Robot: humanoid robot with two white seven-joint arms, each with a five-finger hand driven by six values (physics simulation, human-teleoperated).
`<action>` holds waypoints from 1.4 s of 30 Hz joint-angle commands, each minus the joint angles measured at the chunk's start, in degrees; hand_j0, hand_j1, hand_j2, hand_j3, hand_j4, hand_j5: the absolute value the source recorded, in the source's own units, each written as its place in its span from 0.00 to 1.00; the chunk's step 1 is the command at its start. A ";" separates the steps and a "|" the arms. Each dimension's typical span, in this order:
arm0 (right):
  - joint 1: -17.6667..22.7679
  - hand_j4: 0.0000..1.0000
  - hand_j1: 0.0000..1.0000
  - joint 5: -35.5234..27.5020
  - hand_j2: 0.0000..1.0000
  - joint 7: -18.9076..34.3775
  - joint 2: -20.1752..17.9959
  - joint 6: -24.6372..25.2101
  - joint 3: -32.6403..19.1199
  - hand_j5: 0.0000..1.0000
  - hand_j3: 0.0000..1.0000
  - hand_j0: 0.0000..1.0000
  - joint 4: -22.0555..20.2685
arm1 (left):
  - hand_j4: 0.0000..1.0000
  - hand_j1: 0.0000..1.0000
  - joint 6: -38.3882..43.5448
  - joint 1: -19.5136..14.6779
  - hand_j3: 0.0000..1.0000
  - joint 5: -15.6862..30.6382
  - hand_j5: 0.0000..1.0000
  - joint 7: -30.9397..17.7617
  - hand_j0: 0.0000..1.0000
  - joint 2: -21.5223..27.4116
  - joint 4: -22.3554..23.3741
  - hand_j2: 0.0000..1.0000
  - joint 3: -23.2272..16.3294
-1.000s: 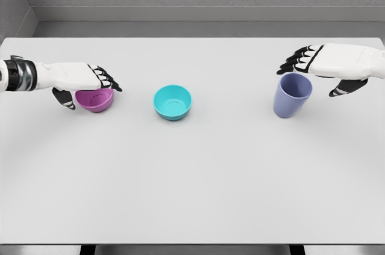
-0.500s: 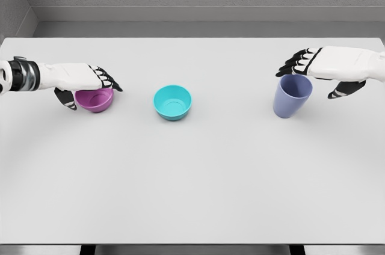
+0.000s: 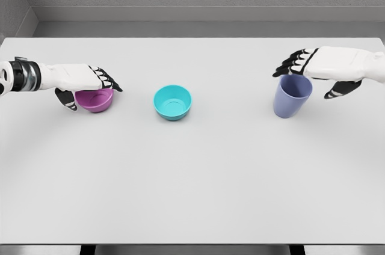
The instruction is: Stacking bowl and cup with both arms
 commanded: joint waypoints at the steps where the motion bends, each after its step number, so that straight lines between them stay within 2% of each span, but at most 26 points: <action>1: -0.09 1.00 1.00 -0.23 1.00 -0.02 0.34 0.15 0.02 1.00 1.00 1.00 0.10 | 0.98 0.98 0.10 0.00 0.98 -0.09 0.98 0.06 0.98 -0.05 0.04 0.98 0.07; 4: -0.26 1.00 1.00 -0.05 1.00 -0.02 0.78 0.15 0.02 1.00 1.00 1.00 0.27 | 0.93 0.93 0.10 0.00 0.93 -0.09 0.93 -0.03 0.93 -0.05 0.04 0.93 0.07; 9: -1.05 1.00 1.00 0.03 1.00 -0.02 1.66 0.15 0.72 1.00 1.00 1.00 1.15 | 0.75 0.75 0.10 0.09 0.75 -0.27 0.75 -0.03 0.75 -0.05 -0.05 0.75 0.07; 13: -1.05 1.00 1.00 0.21 1.00 -0.02 1.57 0.15 1.60 1.00 1.00 1.00 1.15 | 0.71 0.71 0.10 0.09 0.71 -0.36 0.71 0.06 0.71 -0.05 -0.14 0.71 0.07; 18: -1.14 1.00 1.00 0.65 1.00 -0.02 1.49 0.15 2.30 1.00 1.00 1.00 1.15 | 0.69 0.69 0.10 0.09 0.69 -0.45 0.69 -0.03 0.69 -0.05 -0.14 0.69 -0.01; 21: -1.32 1.00 1.00 3.11 1.00 -0.02 1.57 0.15 2.21 1.00 1.00 1.00 1.07 | 0.68 0.68 0.10 -0.09 0.68 -0.45 0.68 0.06 0.68 -0.05 -0.32 0.68 0.07; 28: -1.32 1.00 1.00 3.11 1.00 -0.02 1.75 0.15 2.12 1.00 1.00 1.00 1.15 | 0.68 0.68 0.10 -2.46 0.68 -0.10 0.68 0.06 0.68 0.13 -0.84 0.68 0.25; 31: -1.32 1.00 1.00 3.11 1.00 -0.02 2.71 0.15 2.12 1.00 1.00 1.00 2.56 | 0.68 0.68 0.10 -3.69 0.68 0.08 0.68 0.15 0.68 -0.31 -1.11 0.68 0.43; 34: -1.32 1.00 1.00 3.11 1.00 -0.02 2.98 0.15 2.21 1.00 1.00 1.00 3.00 | 0.68 0.68 0.10 -5.01 0.68 0.17 0.68 0.06 0.68 -2.16 -3.92 0.68 0.43; 39: -1.41 1.00 1.00 3.11 1.00 -0.02 3.07 0.15 2.21 1.00 1.00 1.00 3.61 | 0.68 0.68 0.10 -6.06 0.68 0.17 0.68 0.06 0.68 -6.90 -4.62 0.68 0.16; 42: -1.67 1.00 1.00 3.20 1.00 -0.02 3.15 0.15 2.30 1.00 1.00 1.00 4.40 | 0.68 0.68 0.10 -6.68 0.68 0.17 0.68 -0.03 0.68 -8.92 -6.99 0.68 0.16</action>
